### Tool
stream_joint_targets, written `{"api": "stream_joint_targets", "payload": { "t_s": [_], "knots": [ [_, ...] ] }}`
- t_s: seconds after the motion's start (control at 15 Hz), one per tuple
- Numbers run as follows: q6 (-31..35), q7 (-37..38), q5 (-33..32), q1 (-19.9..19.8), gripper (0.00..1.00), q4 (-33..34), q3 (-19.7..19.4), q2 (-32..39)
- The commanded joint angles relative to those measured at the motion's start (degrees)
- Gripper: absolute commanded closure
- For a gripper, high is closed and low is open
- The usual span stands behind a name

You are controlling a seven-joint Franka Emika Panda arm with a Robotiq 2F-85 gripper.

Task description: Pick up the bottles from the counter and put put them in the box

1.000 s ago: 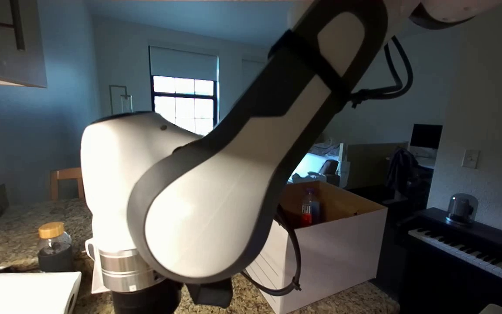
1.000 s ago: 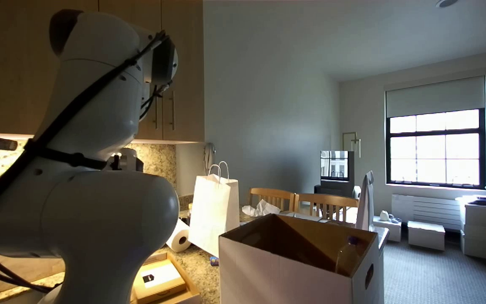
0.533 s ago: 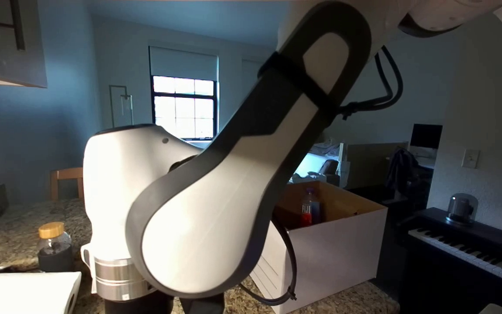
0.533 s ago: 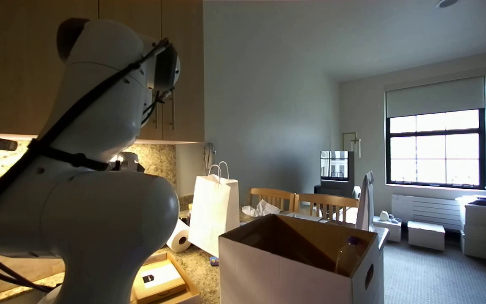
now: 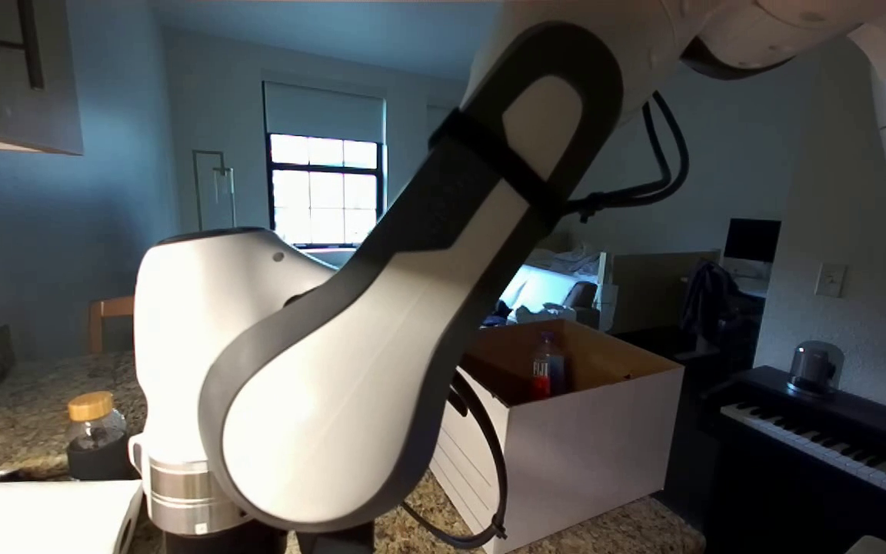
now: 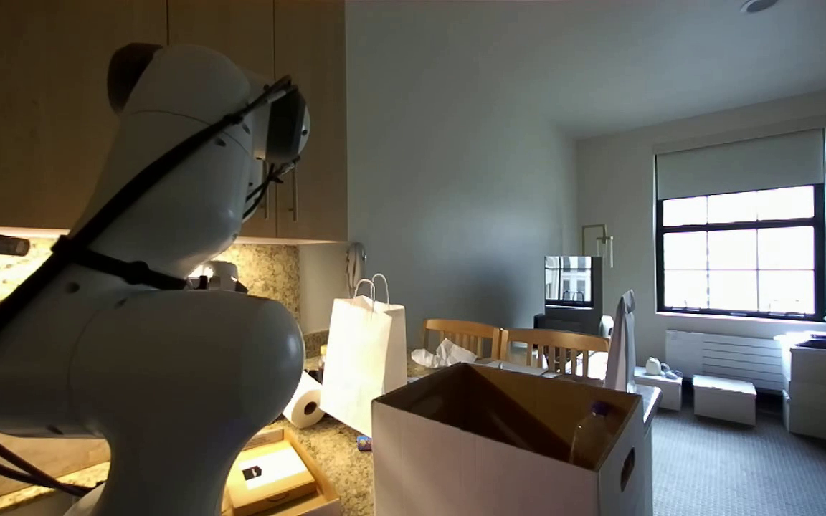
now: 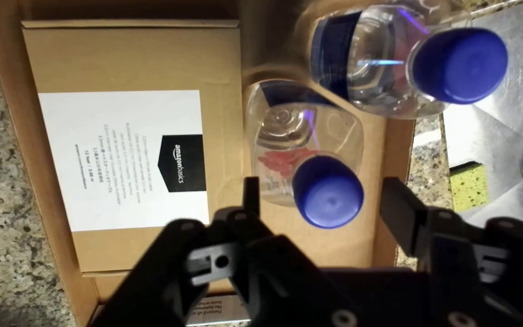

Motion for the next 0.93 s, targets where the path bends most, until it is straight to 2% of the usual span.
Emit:
{"api": "stream_joint_targets", "payload": {
  "t_s": [0.0,0.33,0.4,0.53,0.87],
  "knots": [
    [2.3,-0.3,0.4,-0.2,0.61,0.0,-0.1,0.8],
    [3.4,0.7,0.1,-0.2,0.90,-0.6,-0.9,-0.3],
    [3.5,0.8,0.0,-0.1,0.87,-0.6,-1.0,-0.4],
    [3.1,1.0,0.1,-0.1,0.86,-0.4,-1.1,-0.7],
    [-0.9,3.7,0.0,0.1,0.86,-0.3,-1.2,-7.2]
  ]
}}
